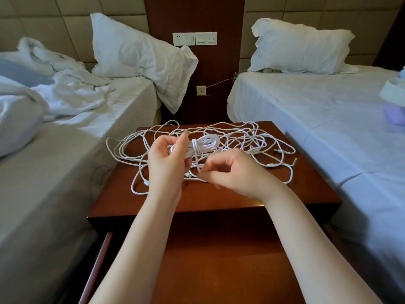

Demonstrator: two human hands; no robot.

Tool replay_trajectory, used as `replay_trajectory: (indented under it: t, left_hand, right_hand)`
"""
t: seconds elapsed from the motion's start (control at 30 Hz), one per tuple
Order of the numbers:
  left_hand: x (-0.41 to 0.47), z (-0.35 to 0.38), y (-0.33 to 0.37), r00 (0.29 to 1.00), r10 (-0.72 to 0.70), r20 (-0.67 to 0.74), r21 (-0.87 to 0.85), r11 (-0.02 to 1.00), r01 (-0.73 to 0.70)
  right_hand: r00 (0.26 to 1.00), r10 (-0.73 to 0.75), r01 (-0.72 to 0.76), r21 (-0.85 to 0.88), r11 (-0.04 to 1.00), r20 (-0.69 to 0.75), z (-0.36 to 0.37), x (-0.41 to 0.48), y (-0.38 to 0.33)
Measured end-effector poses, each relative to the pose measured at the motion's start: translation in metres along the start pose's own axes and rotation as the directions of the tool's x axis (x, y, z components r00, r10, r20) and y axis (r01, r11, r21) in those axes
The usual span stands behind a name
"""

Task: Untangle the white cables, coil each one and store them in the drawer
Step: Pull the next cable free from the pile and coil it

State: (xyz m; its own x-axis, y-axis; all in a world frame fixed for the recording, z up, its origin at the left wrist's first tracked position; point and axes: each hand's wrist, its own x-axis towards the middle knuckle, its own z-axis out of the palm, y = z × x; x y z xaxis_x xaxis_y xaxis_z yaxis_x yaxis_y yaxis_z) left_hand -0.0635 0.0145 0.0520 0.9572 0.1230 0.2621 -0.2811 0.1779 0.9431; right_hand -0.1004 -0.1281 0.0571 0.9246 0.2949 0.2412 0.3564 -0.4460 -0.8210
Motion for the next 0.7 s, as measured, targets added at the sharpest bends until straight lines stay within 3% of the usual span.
replay_trajectory:
  t: [0.17,0.27,0.4,0.5,0.6,0.7]
  left_hand:
    - [-0.003,-0.001,0.012,0.953,0.037,0.300,-0.280,0.959,0.051]
    - [-0.005,-0.003,0.013,0.878,0.066,0.475,-0.280,0.957,0.080]
    - [-0.010,-0.002,0.010,0.762,-0.045,0.646,-0.074,0.990,0.121]
    - [-0.015,-0.001,0.009,0.718,-0.150,0.680,0.172,0.984,0.043]
    - [-0.015,0.001,0.008,0.738,-0.219,0.638,0.413,0.906,-0.088]
    - [-0.012,0.004,0.002,0.816,-0.213,0.537,0.556,0.817,-0.152]
  right_hand:
    - [0.994,0.105,-0.104,0.075,0.992,-0.011,-0.010,-0.002,0.015]
    - [0.992,0.127,-0.120,0.201,0.972,-0.020,-0.016,-0.007,0.023]
    - [0.987,0.126,-0.095,0.278,0.956,-0.097,-0.023,-0.006,0.028]
    - [0.986,0.102,-0.060,0.290,0.955,-0.131,-0.033,-0.011,0.028]
    - [0.985,0.075,-0.035,0.245,0.969,-0.153,-0.040,-0.013,0.027]
    - [0.985,0.064,-0.038,0.163,0.986,-0.162,-0.039,-0.012,0.023]
